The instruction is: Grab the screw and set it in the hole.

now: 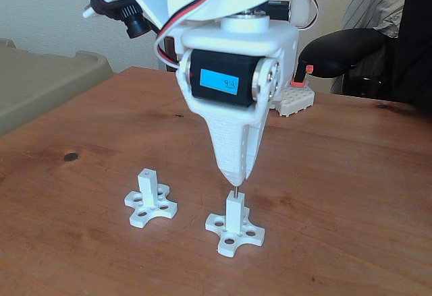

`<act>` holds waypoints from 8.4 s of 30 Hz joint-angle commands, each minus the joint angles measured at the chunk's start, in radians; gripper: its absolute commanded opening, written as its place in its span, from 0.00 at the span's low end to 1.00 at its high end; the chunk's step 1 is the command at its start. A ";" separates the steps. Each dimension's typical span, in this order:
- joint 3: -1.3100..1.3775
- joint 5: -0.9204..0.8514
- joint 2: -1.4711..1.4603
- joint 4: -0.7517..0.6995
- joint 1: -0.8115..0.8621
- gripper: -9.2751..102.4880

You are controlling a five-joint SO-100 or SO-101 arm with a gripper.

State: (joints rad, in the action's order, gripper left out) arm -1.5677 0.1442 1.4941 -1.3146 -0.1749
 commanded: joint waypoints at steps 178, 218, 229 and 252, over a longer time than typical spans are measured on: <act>0.031 0.009 0.074 -0.041 0.043 0.17; -0.581 -0.124 0.770 -0.015 0.132 0.04; -0.997 -0.092 1.181 0.094 0.147 0.04; -1.391 -0.144 1.752 0.091 0.189 0.04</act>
State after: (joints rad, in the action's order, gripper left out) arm -2.9652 0.0107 3.1845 -1.1766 -0.0015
